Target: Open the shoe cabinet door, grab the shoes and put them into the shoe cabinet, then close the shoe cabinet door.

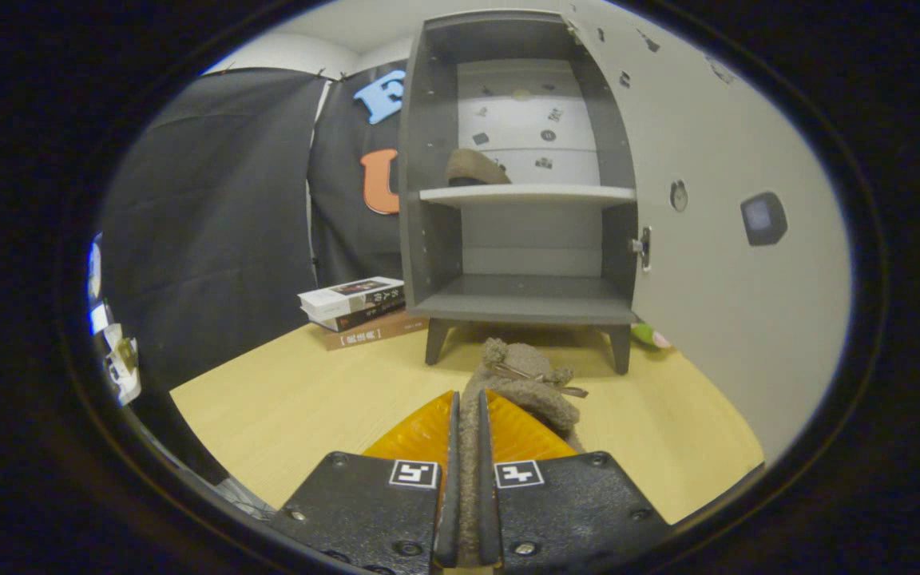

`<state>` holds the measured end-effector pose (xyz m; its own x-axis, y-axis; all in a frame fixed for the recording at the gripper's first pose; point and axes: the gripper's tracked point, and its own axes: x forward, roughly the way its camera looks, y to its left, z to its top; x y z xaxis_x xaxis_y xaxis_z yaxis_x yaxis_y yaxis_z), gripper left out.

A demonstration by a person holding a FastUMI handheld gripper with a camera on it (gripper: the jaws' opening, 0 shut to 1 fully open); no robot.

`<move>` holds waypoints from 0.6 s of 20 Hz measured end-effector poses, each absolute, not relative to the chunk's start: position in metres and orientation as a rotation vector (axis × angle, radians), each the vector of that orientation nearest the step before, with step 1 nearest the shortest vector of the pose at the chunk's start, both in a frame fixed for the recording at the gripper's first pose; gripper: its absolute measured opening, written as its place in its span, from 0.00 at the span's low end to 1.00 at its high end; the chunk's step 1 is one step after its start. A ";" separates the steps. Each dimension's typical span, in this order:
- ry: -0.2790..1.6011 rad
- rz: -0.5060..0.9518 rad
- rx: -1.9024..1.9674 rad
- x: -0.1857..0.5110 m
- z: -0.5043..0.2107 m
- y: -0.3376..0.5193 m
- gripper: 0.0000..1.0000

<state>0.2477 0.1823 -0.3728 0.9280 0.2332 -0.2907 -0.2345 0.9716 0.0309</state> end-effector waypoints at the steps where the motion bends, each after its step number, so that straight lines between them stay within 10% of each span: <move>1: 0.310 0.248 0.012 0.247 -0.376 0.186 0.13; 12: 0.096 0.257 -0.013 0.265 -0.239 0.199 0.09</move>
<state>0.2652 0.1991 -0.2388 0.9627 0.2529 -0.0960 -0.2541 0.9672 -0.0004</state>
